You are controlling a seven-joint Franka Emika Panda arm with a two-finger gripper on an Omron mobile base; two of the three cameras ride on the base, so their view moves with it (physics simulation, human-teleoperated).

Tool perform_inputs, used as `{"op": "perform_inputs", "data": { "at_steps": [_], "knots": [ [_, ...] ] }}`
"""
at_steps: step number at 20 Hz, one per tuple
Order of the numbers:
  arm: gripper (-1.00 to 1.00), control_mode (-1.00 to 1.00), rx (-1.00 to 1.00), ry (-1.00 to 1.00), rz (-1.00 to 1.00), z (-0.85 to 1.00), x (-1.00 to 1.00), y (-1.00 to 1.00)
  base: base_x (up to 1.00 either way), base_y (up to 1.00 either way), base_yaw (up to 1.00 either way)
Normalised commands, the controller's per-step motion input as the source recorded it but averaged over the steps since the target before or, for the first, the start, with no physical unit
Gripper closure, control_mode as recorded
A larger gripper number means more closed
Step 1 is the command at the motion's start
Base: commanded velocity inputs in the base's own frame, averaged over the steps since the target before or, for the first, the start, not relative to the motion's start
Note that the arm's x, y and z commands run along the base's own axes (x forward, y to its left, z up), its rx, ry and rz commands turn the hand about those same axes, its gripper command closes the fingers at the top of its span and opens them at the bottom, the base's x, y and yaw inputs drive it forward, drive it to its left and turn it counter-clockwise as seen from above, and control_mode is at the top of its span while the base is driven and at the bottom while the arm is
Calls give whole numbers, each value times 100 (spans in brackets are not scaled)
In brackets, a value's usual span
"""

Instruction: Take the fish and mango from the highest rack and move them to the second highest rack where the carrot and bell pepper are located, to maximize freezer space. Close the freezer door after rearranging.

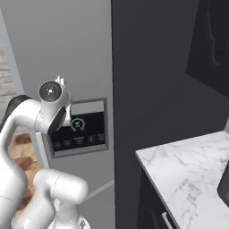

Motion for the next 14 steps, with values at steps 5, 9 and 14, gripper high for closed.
{"op": "perform_inputs", "data": {
  "at_steps": [5,9,14],
  "knots": [
    [-100,-100,7,0,-18,-6,88,0,0,0,0],
    [-100,-100,8,0,-17,-6,91,0,0,0,0],
    [-100,-100,9,0,-21,-8,83,0,0,0,0]
  ]
}}
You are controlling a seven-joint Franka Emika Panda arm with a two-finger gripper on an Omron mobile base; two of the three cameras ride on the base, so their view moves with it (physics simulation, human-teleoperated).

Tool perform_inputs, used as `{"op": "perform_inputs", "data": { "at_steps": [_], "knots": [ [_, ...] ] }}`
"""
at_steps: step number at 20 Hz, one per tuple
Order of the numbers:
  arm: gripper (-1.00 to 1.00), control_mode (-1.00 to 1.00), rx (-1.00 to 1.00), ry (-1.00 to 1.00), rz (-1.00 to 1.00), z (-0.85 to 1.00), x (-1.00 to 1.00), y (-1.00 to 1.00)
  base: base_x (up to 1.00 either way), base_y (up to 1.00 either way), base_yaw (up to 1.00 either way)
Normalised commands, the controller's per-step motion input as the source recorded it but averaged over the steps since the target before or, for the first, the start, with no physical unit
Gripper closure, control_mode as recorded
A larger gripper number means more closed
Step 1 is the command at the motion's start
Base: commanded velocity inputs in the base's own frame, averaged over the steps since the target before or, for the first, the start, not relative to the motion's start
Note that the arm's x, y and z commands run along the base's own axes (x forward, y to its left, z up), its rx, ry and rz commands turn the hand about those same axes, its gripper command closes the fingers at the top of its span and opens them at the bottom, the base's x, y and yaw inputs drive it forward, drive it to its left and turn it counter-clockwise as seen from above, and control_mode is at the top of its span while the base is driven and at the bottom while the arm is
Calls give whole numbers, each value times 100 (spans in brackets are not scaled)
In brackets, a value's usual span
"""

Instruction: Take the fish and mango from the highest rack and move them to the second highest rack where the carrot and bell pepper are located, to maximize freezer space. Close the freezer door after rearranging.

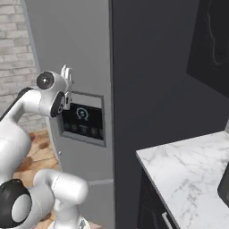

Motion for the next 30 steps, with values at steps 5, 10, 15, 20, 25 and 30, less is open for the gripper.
{"op": "perform_inputs", "data": {
  "at_steps": [5,10,15,20,25,30],
  "knots": [
    [-100,-100,3,0,-42,-11,75,-9,0,0,0],
    [-100,-100,10,0,-49,-3,62,-29,0,0,0],
    [-100,-100,20,0,-50,0,38,-55,0,0,0],
    [-100,-100,24,0,-45,0,38,-67,0,0,0],
    [-100,-100,23,-2,-42,-5,21,-65,0,0,0],
    [-100,-100,21,-26,-28,-15,-17,-37,0,0,0]
  ]
}}
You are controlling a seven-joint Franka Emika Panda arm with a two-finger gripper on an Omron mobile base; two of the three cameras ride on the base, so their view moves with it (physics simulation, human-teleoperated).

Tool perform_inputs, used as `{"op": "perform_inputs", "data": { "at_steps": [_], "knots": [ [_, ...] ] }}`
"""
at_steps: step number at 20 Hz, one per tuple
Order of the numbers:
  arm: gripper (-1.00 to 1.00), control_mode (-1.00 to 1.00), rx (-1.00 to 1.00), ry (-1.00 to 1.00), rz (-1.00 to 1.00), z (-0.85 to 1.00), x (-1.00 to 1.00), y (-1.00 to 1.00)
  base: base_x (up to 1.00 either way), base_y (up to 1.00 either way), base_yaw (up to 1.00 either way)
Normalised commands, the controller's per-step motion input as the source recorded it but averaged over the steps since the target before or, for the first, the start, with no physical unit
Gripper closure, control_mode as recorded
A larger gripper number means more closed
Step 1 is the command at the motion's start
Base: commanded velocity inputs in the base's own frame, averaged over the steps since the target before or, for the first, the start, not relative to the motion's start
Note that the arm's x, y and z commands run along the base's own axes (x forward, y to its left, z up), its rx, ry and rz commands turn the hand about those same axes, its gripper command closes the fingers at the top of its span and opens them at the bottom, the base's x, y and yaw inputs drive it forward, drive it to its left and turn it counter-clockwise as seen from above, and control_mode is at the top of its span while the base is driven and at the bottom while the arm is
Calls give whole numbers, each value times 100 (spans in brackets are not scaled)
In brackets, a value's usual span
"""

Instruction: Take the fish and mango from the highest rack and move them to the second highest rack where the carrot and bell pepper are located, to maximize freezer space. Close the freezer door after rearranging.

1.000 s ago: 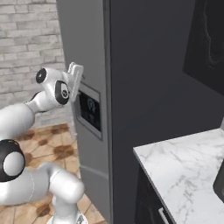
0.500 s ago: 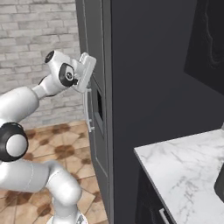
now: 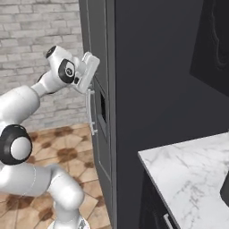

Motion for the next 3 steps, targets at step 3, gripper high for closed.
{"op": "perform_inputs", "data": {
  "at_steps": [3],
  "knots": [
    [-100,-100,14,-37,-10,-20,-48,-4,0,0,0]
  ]
}}
